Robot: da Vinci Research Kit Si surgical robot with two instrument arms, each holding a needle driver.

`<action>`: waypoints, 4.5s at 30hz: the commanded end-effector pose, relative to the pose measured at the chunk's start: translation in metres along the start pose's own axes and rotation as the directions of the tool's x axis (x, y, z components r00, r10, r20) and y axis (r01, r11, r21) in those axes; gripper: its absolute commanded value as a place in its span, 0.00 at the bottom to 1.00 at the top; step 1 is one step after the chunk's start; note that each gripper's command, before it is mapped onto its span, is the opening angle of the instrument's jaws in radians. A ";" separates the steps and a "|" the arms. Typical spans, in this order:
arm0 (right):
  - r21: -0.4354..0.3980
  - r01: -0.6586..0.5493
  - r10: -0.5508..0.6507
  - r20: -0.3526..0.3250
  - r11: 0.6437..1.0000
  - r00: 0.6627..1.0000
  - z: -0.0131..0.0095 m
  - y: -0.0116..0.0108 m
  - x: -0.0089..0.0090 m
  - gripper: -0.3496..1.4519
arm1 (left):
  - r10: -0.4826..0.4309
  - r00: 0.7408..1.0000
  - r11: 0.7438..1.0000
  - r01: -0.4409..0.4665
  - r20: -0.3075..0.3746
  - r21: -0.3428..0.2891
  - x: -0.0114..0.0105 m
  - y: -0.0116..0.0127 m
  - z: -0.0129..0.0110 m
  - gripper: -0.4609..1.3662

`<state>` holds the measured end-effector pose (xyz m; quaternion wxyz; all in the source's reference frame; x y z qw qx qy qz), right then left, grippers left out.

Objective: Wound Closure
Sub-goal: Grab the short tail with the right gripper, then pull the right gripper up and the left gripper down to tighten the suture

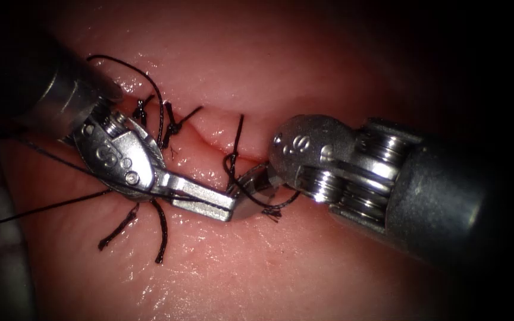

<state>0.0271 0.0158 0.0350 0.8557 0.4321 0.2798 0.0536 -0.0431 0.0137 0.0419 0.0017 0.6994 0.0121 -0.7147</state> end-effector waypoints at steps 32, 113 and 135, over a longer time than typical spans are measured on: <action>0.037 -0.501 0.488 -0.295 0.865 0.822 -0.0036 0.0066 0.0009 0.00 | -0.054 0.998 0.997 0.052 -0.033 -0.057 0.0018 0.0041 -0.0014 0.06; -0.158 -0.669 0.541 -0.468 0.726 0.698 -0.0051 0.0126 -0.0012 0.00 | -0.304 0.953 0.837 0.257 -0.019 -0.483 0.0061 0.0164 -0.0029 0.06; -0.162 -0.661 0.531 -0.472 0.733 0.704 -0.0047 0.0126 -0.0010 0.00 | -0.310 0.951 0.837 0.265 -0.015 -0.478 0.0061 0.0161 -0.0029 0.06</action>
